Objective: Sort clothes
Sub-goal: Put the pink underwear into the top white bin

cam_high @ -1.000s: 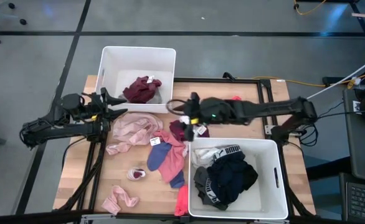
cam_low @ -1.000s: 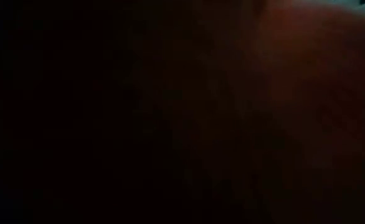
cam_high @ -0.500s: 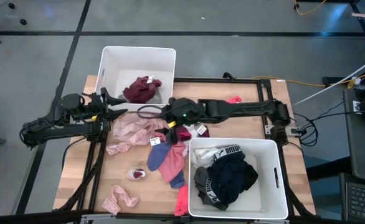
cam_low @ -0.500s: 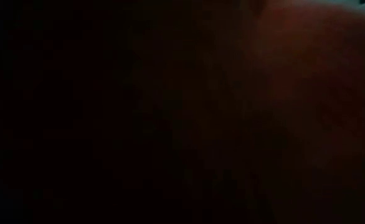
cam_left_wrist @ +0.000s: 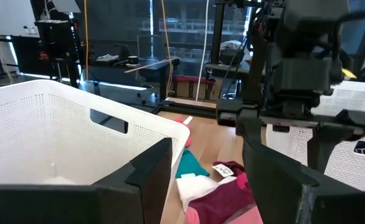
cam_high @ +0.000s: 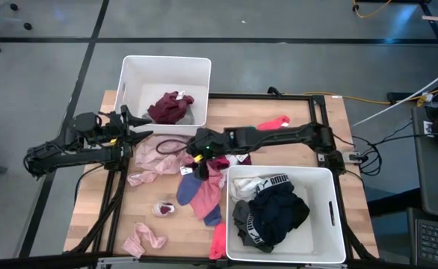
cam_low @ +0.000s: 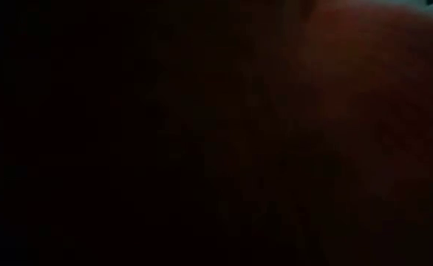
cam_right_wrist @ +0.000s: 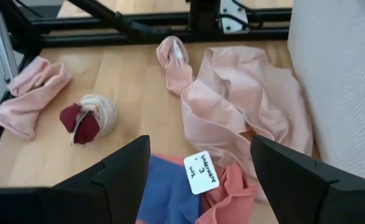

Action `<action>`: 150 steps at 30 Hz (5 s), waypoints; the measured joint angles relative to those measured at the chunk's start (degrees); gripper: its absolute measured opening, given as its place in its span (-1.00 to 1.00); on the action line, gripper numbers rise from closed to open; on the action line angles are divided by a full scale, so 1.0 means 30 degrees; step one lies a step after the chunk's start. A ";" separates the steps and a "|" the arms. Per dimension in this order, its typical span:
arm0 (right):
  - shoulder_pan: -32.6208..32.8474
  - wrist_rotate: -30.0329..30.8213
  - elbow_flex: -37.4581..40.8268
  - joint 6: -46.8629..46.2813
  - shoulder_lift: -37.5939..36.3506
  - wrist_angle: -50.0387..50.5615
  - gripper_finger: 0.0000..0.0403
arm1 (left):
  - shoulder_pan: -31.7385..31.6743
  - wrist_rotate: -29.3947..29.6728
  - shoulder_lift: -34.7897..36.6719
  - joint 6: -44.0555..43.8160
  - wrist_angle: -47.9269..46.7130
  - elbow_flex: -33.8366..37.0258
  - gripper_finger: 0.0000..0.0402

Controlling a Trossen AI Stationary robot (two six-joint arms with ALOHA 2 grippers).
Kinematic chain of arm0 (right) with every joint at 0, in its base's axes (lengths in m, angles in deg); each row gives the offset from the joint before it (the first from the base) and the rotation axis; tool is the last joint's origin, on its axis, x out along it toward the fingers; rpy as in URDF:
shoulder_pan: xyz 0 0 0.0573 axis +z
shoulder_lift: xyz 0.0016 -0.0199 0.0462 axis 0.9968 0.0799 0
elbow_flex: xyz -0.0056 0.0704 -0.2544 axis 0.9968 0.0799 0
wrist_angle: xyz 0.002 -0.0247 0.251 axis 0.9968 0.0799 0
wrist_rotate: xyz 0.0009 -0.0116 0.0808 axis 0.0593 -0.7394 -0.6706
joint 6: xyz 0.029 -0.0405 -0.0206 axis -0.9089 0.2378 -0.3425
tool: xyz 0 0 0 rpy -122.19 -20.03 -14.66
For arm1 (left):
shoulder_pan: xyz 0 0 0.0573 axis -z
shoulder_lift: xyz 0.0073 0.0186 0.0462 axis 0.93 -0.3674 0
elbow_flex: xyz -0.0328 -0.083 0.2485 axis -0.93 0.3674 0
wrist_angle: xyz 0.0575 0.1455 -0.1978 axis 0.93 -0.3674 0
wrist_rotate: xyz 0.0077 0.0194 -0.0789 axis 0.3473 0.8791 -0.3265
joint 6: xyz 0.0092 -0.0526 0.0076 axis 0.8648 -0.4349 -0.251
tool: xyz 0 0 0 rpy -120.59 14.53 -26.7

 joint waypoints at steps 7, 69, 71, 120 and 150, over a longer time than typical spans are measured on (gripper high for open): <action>0.0015 -0.0143 0.0026 0.0011 0.0401 -0.0096 0.39 | 0.0000 0.0051 0.0000 0.0000 -0.0058 0.0000 -0.07; -0.0138 0.2160 -0.4062 -0.0353 0.7143 0.6004 0.30 | -0.0007 0.0051 -0.0007 -0.0007 -0.0189 -0.0007 -0.07; -0.0129 0.2146 -0.4062 -0.0353 0.7143 0.5952 0.17 | -0.0007 0.0053 -0.0015 -0.0007 -0.0211 -0.0007 -0.07; 0.0867 1.0032 -0.8375 0.7515 0.0075 0.2889 -0.93 | -0.0006 0.0058 -0.0015 -0.0007 -0.0262 -0.0007 -0.07; -0.6576 0.4606 -0.7220 0.8024 -0.0828 -0.9927 -0.93 | -0.0006 0.0058 -0.0015 -0.0007 -0.0262 -0.0007 -0.07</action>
